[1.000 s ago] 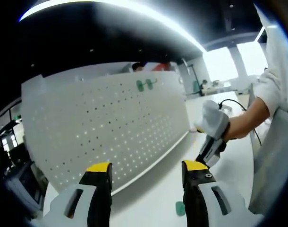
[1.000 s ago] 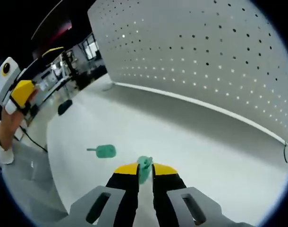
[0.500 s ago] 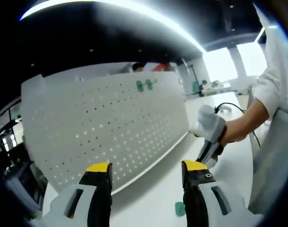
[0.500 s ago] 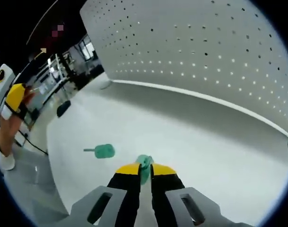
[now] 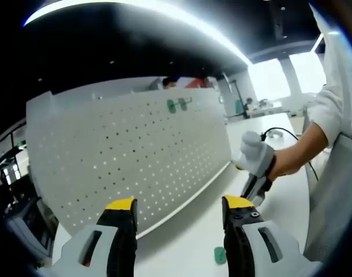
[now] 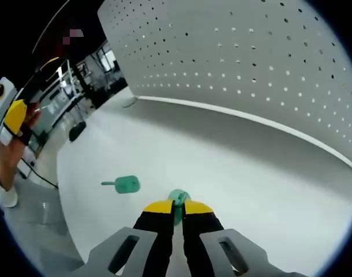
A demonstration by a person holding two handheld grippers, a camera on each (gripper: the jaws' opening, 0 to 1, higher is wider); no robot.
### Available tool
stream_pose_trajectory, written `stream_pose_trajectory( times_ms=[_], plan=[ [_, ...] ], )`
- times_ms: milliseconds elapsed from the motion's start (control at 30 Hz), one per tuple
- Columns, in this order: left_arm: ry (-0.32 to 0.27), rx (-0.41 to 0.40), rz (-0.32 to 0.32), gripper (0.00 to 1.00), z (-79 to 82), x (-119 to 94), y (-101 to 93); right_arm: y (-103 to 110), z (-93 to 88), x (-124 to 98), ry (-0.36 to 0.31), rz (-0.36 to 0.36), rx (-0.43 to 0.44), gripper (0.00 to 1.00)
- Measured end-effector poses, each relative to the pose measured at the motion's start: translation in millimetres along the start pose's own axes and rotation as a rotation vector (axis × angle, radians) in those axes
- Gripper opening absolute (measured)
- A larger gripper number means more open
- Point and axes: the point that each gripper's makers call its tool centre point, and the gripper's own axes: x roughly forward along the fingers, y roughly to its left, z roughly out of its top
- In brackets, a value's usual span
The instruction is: Insert the hook assembly into the mounting plate slot until the hook locks in place.
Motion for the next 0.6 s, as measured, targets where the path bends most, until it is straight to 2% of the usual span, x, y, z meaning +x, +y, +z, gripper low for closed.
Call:
stream_pose_trajectory(
  times_ms=[433, 600],
  plan=[
    [0.002, 0.001, -0.003, 0.60, 0.6, 0.2, -0.8, 1.6, 1.1, -3.0, -0.006, 0.007, -0.011, 0.01],
    [0.005, 0.001, -0.008, 0.60, 0.1, 1.2, -2.1, -0.4, 7.3, -8.0, -0.035, 0.002, -0.023, 0.01]
  ],
)
